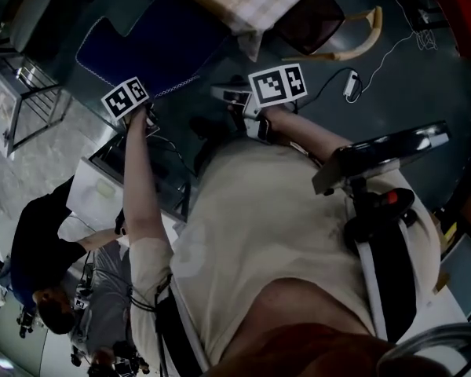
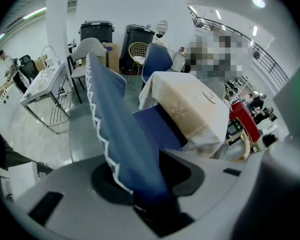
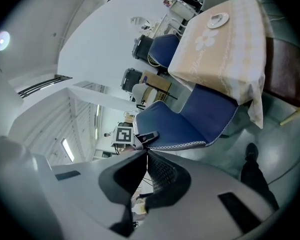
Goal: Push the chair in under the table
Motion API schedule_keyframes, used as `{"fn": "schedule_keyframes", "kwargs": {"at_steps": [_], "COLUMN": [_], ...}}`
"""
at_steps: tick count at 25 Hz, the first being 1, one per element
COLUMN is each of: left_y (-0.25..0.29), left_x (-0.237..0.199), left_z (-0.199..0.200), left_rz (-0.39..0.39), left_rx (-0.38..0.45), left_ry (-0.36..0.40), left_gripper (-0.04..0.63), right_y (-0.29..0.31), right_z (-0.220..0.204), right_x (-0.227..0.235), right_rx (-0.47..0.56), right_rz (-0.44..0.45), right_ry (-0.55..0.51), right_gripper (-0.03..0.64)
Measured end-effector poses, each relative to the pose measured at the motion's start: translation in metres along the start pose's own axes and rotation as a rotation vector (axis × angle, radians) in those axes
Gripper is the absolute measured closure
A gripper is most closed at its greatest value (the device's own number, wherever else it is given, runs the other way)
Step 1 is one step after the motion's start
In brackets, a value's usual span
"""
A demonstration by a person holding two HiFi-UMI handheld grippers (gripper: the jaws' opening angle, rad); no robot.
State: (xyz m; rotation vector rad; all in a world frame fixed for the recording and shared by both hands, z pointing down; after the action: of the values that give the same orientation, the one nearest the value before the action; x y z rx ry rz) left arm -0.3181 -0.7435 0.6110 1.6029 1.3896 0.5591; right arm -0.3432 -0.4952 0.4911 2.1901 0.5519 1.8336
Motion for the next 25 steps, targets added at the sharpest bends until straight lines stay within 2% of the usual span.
{"fn": "schedule_keyframes", "kwargs": {"at_steps": [5, 7, 8, 10, 11, 12, 13, 17, 22, 24, 25], "left_y": [0.001, 0.002, 0.002, -0.002, -0.006, -0.011, -0.018, -0.058, -0.104, -0.12, -0.127], "left_x": [-0.001, 0.0, -0.001, -0.006, -0.01, -0.013, -0.015, -0.018, -0.019, -0.018, -0.018], "left_z": [-0.003, -0.002, -0.001, 0.0, -0.001, -0.001, -0.001, 0.01, 0.026, 0.028, 0.028], "left_rz": [0.012, -0.014, -0.049, -0.136, -0.168, -0.189, -0.2, -0.203, -0.282, -0.286, -0.28], "left_rx": [-0.007, 0.003, 0.022, 0.08, 0.107, 0.127, 0.142, 0.212, 0.308, 0.35, 0.374], "left_ry": [-0.014, -0.048, -0.093, -0.233, -0.298, -0.337, -0.342, -0.246, -0.281, -0.266, -0.251], "left_gripper": [0.453, 0.437, 0.419, 0.357, 0.356, 0.33, 0.321, 0.321, 0.322, 0.327, 0.366], "right_y": [-0.005, -0.006, -0.005, -0.003, -0.002, -0.002, -0.001, 0.0, 0.003, 0.009, 0.012], "right_z": [0.003, 0.004, 0.005, 0.004, 0.004, 0.003, 0.003, 0.003, 0.004, 0.001, 0.0], "right_x": [-0.002, -0.003, -0.005, -0.008, -0.01, -0.011, -0.012, -0.018, -0.027, -0.033, -0.037], "right_rx": [0.018, 0.027, 0.031, 0.034, 0.034, 0.033, 0.032, 0.031, 0.041, 0.033, 0.026], "right_rz": [0.005, 0.006, 0.007, 0.012, 0.015, 0.018, 0.02, 0.026, 0.046, 0.058, 0.065], "right_ry": [-0.01, -0.014, -0.015, -0.017, -0.019, -0.022, -0.025, -0.034, -0.052, -0.065, -0.074], "right_gripper": [0.604, 0.604, 0.604, 0.604, 0.604, 0.604, 0.604, 0.604, 0.604, 0.604, 0.604]}}
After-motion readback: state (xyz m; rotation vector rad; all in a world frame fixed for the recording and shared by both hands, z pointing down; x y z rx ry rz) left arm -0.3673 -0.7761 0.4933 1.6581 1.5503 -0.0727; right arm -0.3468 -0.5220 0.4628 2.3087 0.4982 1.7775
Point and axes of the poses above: the fingertips, and each gripper's own axes: y forward along the fingers, x to its right, z out of its top, the point moved 3 cm from there along -y, backward along the fingers, and after that the axes turned 7 degrees about x, right-handed, at the moved point
